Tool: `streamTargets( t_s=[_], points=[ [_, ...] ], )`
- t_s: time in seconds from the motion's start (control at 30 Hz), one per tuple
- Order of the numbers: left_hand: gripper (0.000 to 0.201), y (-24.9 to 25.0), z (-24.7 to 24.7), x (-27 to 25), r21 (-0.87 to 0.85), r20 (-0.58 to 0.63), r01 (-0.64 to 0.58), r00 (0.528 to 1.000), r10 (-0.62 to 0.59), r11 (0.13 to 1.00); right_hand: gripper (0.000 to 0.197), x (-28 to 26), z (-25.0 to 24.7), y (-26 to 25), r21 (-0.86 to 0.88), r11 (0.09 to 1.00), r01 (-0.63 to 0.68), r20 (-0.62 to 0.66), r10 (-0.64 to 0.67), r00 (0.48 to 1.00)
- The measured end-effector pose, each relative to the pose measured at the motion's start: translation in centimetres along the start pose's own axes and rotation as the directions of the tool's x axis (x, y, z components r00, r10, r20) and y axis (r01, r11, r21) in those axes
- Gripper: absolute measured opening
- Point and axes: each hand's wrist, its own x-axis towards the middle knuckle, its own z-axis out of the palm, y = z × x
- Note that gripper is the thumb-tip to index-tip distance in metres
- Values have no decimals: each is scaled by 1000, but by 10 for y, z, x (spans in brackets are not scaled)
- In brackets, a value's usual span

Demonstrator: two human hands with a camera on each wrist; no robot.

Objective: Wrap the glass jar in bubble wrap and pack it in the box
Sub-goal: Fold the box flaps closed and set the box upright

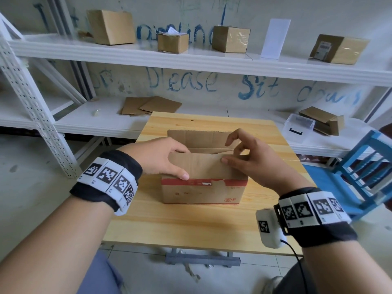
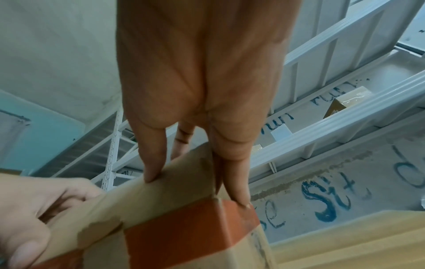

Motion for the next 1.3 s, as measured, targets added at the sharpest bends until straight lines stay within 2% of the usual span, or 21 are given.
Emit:
streamTargets(
  t_s=[0.07, 0.13, 0.2, 0.33, 0.4, 0.47, 0.6, 0.67, 0.77, 0.87, 0.93, 1.0, 1.03, 1.13, 1.3],
  points=[
    [63, -2, 4, -2, -33, -75, -29, 997, 26, 999, 11, 2, 2, 1, -61, 998, -7, -79, 2, 997],
    [56, -7, 13, -4, -73, -156, -73, 986, 61, 995, 12, 3, 6, 3, -81, 997, -11, -126, 0, 992],
    [45, -10, 25, -5, -26, -252, -107, 963, 97, 994, 7, 2, 10, 1, -165, 986, 12, -148, -36, 988],
    [39, -12, 45, -2, 40, -308, -112, 944, 119, 993, 16, -2, 17, -7, -354, 930, 99, -78, -135, 988],
    [29, -12, 49, 0, 147, -358, -123, 918, 169, 982, 18, -3, 19, -8, -351, 935, 56, -57, -81, 995],
    [25, -13, 48, 1, 173, -354, -112, 920, 168, 979, 21, -4, 21, -9, -323, 946, 20, -52, -39, 998],
    [32, -10, 45, -2, 226, -389, -25, 914, 114, 974, 20, -5, 19, -12, -294, 956, -11, -24, 4, 1000],
    [51, -5, 44, -3, 228, -414, -11, 904, 108, 974, 19, -7, 16, -13, -287, 958, -13, -9, 11, 1000],
    [87, 3, 43, -2, 294, -362, 24, 928, 88, 955, 20, -10, 15, -15, -316, 949, -16, 18, 23, 1000],
    [96, 6, 41, 2, 409, -358, 72, 930, 87, 909, 23, -15, 13, -18, -305, 952, -43, 68, 66, 995],
    [83, 8, 40, 3, 434, -356, 83, 931, 86, 897, 24, -18, 11, -19, -313, 949, -36, 81, 64, 995],
    [58, 10, 40, 0, 380, -345, 49, 934, 92, 924, 27, -22, 12, -21, -368, 929, -38, 114, 86, 990],
    [52, 11, 40, -2, 336, -338, 30, 937, 91, 941, 29, -25, 14, -22, -406, 913, -43, 128, 103, 986],
    [52, 9, 39, -3, 271, -296, -25, 949, 108, 962, 31, -28, 20, -23, -506, 861, -53, 123, 133, 983],
    [49, 9, 36, 0, 291, -219, -58, 968, 125, 955, 29, -27, 15, -26, -543, 839, -41, 125, 129, 984]
  ],
)
